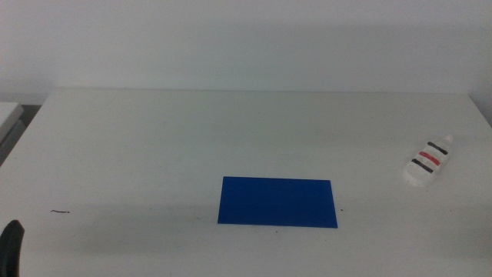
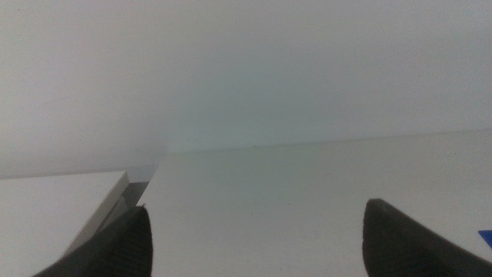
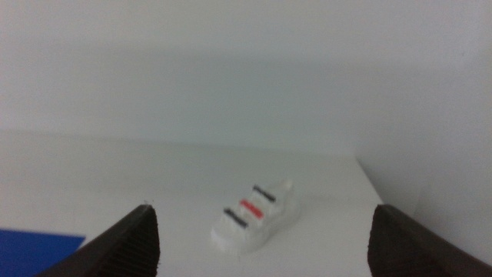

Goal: Use one arm to grab the shoe from the table and place it on the mat.

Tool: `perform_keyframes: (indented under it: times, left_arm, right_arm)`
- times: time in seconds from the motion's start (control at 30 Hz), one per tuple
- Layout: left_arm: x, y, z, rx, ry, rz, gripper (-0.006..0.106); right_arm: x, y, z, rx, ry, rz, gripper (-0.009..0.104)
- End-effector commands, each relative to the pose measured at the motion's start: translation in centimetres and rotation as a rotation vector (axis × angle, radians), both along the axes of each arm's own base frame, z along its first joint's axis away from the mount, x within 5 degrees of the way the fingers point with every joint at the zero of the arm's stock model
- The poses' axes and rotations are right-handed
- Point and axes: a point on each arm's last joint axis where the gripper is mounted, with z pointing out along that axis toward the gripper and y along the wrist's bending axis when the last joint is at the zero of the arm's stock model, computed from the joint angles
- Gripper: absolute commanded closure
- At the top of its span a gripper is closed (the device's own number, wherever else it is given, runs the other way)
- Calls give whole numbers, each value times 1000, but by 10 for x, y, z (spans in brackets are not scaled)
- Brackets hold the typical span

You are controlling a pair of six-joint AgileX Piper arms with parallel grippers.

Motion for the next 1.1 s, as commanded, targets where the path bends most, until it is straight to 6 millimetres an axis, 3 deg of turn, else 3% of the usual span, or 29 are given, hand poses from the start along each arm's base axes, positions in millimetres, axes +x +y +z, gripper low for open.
perform_keyframes:
  times: [0.0,0.2,0.3,0.4,0.6,0.73,0.83,0.9,1.07]
  left_arm:
    - [0,0,1,-7,-7,-2,7]
    - [0,0,1,-7,-7,-2,7]
    - [0,0,1,-7,-7,-2,7]
    - [0,0,1,-7,-7,-2,7]
    - [0,0,1,-7,-7,-2,7]
    - [0,0,1,-7,-7,-2,7]
    - [0,0,1,-7,-7,-2,7]
    - [0,0,1,-7,-7,-2,7]
    - [0,0,1,-7,-7,-2,7]
  right_arm:
    - [-1,-1,0,-20,18,-8,3]
    - [-7,0,55,-29,47,-6,3]
    - [0,-1,82,-44,116,-8,3]
    - [23,0,107,7,215,1,3]
    - [76,4,140,248,608,-18,3]
    - [126,3,141,451,791,-135,3]
    - [165,-3,137,615,812,-291,3]
    - [191,-8,132,634,811,-359,3]
    - [259,-15,94,686,905,-517,3]
